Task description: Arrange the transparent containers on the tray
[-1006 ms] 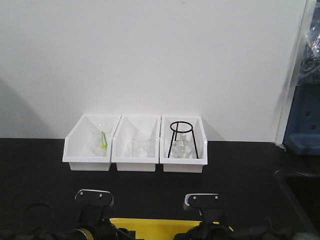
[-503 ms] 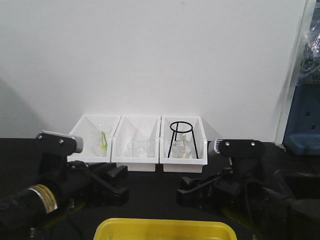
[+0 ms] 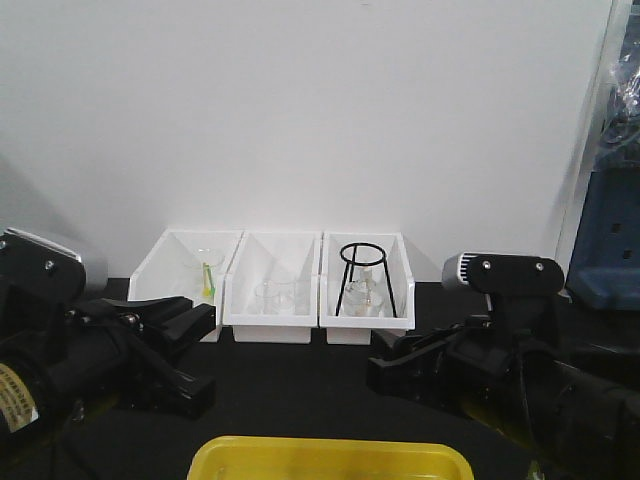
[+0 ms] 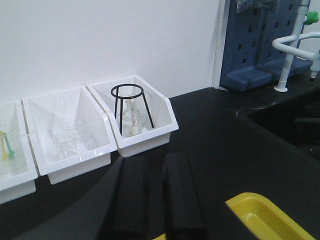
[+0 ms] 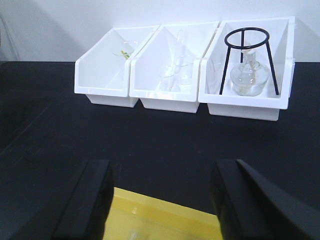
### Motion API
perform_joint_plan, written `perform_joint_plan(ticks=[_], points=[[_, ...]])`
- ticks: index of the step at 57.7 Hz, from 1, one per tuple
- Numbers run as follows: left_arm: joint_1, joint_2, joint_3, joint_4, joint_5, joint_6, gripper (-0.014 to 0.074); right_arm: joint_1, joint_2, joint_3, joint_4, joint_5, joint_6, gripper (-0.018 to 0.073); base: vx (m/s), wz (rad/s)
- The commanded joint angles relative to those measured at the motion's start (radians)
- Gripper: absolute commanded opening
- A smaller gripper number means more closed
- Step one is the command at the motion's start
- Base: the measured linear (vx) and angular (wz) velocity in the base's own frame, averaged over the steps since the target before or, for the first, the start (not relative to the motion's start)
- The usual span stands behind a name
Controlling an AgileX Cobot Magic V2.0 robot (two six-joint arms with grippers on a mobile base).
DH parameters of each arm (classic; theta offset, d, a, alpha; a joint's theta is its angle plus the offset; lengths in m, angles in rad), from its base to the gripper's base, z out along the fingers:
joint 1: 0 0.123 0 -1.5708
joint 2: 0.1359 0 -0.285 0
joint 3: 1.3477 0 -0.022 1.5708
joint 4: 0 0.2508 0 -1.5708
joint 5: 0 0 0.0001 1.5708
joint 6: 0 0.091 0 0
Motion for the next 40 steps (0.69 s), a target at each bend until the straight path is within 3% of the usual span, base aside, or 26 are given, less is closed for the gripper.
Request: perform_joint_plan(ticks=[1,15,24,33,37,40], points=[[-0.003,-0.025,-0.028,-0.010,-0.079,0.001,0.0237,-0.005,-0.029,-0.033,0.001,0.022,-0.012,0.0491,0.00,0.00],[-0.003,-0.042,-0.023,-0.007,-0.034,0.012,0.0237,-0.005,-0.029,-0.033,0.001,0.023,-0.012,0.0491,0.00,0.00],[-0.003,-0.176,0.126,-0.010,-0.022,0.011,0.0220,-0.005,-0.029,-0.033,0.001,0.023,-0.012,0.0491,0.00,0.00],[0.010,-0.381,0.332,-0.001,-0.020,0.011,0.0090,-0.005,-0.029,-0.033,0.001,0.023,-0.012,0.0491,0.00,0.00],[0.039,-0.495,0.427,-0.002,-0.020,0.009,0.0004,-0.005,-0.029,-0.033,0.001,0.023,-0.012,0.0491,0.00,0.00],[0.070,-0.586,0.490,-0.002,-0.020,0.009,-0.0009,-0.005,-0.029,-0.033,0.001,0.023,-0.012,0.0491,0.00,0.00]])
